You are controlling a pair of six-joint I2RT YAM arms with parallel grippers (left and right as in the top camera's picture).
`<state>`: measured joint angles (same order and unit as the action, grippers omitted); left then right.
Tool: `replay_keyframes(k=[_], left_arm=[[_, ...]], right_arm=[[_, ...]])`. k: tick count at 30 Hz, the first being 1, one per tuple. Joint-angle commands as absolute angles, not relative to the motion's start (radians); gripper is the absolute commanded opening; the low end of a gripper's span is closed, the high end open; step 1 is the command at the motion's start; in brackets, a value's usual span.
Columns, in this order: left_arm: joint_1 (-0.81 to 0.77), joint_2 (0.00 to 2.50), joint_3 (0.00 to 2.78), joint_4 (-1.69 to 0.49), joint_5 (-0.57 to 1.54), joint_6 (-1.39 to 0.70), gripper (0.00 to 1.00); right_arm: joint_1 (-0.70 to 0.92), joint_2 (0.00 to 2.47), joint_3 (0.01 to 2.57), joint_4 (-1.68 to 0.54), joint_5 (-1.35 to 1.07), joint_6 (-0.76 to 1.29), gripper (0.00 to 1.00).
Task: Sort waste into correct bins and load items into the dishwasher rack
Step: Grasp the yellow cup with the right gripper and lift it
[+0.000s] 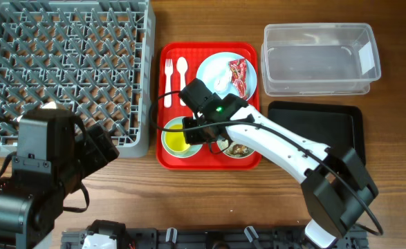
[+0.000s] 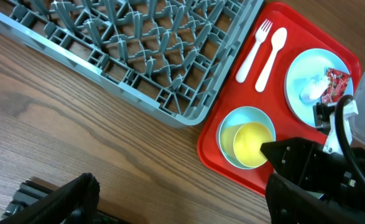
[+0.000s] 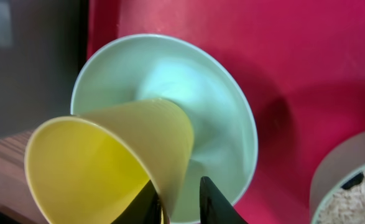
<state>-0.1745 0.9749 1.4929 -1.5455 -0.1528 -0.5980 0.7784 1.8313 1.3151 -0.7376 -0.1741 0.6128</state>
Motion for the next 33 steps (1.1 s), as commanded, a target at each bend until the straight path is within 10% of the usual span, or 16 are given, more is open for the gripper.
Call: replay_keyframes(k=[1,17,33], left_arm=[[-0.168,0.971,1.509,-1.547,-0.170,-0.614,0.88],[-0.168,0.971,1.509,-1.523,-0.142,-0.600,0.90],[-0.165,1.080,1.509,-1.265,0.886,-0.155,0.76]], right_arm=[[0.785,1.842,1.312,-0.721,-0.153,0.633,0.18],[0.760,1.633,1.298,-0.728,-0.142,0.627,0.04],[0.336,1.369,1.297,-0.725,-1.170,0.056,0.04]])
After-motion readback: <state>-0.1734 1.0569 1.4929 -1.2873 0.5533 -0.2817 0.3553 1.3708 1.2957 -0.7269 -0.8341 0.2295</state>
